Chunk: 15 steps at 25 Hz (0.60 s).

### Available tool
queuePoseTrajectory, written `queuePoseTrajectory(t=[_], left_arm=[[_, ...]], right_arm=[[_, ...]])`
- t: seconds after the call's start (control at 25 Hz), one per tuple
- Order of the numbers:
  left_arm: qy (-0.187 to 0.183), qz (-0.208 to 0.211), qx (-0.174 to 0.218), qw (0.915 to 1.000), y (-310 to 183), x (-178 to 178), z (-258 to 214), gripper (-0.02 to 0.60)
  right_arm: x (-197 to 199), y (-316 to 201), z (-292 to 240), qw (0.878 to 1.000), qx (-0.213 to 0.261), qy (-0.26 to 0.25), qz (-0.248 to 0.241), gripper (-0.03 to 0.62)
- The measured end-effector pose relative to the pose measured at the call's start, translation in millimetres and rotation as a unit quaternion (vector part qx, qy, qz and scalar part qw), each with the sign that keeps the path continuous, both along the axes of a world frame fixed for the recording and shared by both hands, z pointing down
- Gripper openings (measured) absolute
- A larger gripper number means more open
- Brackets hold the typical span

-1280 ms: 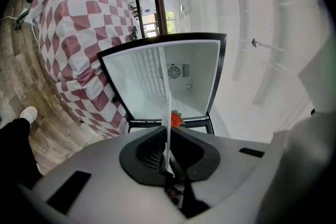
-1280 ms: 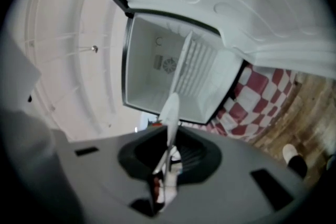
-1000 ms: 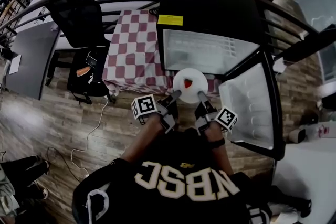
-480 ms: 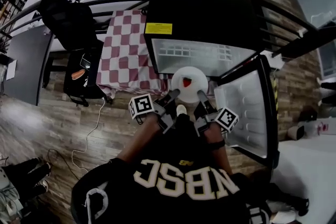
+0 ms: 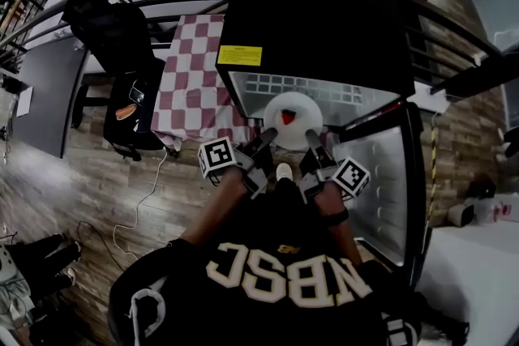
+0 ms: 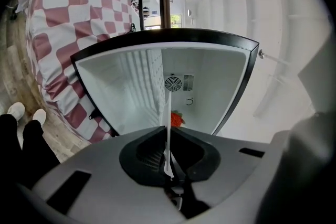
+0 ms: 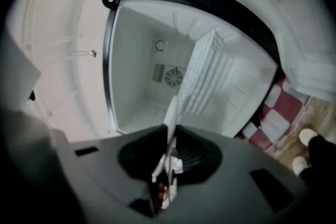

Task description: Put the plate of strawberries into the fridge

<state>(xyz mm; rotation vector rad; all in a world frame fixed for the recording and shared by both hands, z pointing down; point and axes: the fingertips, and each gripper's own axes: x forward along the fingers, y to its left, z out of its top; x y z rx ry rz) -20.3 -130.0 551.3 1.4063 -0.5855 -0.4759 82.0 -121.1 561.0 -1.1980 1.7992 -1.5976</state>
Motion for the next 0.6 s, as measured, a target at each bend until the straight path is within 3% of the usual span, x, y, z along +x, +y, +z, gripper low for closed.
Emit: queuePoseTrajectory(t=[0.6], left_arm=[[-0.018, -0.010, 0.001, 0.9998, -51, 9, 10, 0.031]], right_arm=[[5, -55, 7, 1.000, 0.007, -0.015, -0.010, 0.044]])
